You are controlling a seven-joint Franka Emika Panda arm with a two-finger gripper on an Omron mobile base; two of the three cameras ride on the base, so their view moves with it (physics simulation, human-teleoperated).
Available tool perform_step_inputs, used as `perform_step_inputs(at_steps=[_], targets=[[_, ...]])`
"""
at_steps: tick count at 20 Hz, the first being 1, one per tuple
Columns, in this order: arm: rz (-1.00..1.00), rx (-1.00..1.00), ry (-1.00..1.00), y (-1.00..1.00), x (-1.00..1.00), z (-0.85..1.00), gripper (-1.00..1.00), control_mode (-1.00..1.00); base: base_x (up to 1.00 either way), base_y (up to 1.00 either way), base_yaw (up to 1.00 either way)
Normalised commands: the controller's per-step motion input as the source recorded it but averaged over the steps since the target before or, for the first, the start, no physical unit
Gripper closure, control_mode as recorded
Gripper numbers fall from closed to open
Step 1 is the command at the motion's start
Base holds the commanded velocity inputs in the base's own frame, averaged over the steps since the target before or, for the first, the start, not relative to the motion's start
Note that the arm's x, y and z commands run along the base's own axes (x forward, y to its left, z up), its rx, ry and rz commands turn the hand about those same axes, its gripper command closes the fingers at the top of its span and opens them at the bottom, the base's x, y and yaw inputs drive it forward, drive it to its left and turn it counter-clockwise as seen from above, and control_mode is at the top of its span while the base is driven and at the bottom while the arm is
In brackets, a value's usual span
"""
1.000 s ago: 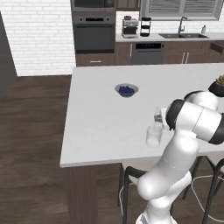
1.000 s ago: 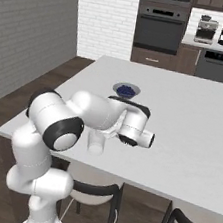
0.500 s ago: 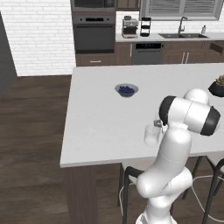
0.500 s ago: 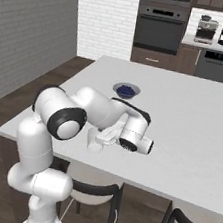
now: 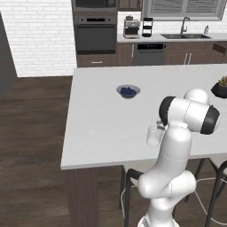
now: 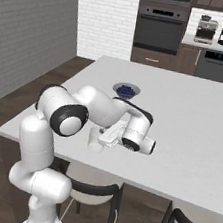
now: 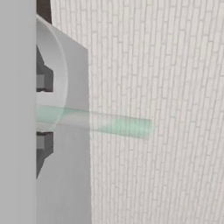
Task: Take a straw from the drawer in front and place it inside the glass cup on the dining counter.
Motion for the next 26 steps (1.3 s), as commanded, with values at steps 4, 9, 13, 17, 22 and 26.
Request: perform_step_inputs(at_steps=[4,9,13,17,22,26], targets=[[0.0,-0.05,-0.1,0.0,-0.01,-0.05,-1.0,-1.0,0.0,0.0,0.0],[0.0,-0.05,-0.12,0.14,-0.1,0.01,-1.0,-1.0,0.0,0.0,0.0],[0.0,-0.07,-0.13,0.32,-0.21,0.15,-1.0,-1.0,0.0,0.0,0.0],[0.0,-0.11,-0.09,0.16,-0.13,0.19,-1.0,-1.0,0.0,0.0,0.0],[-0.05,-0.12,-0.01,-0.05,0.03,0.25,-1.0,-1.0,0.0,0.0,0.0],[-0.06,-0.11,0.0,-0.2,0.23,0.15,-1.0,-1.0,0.0,0.0,0.0]])
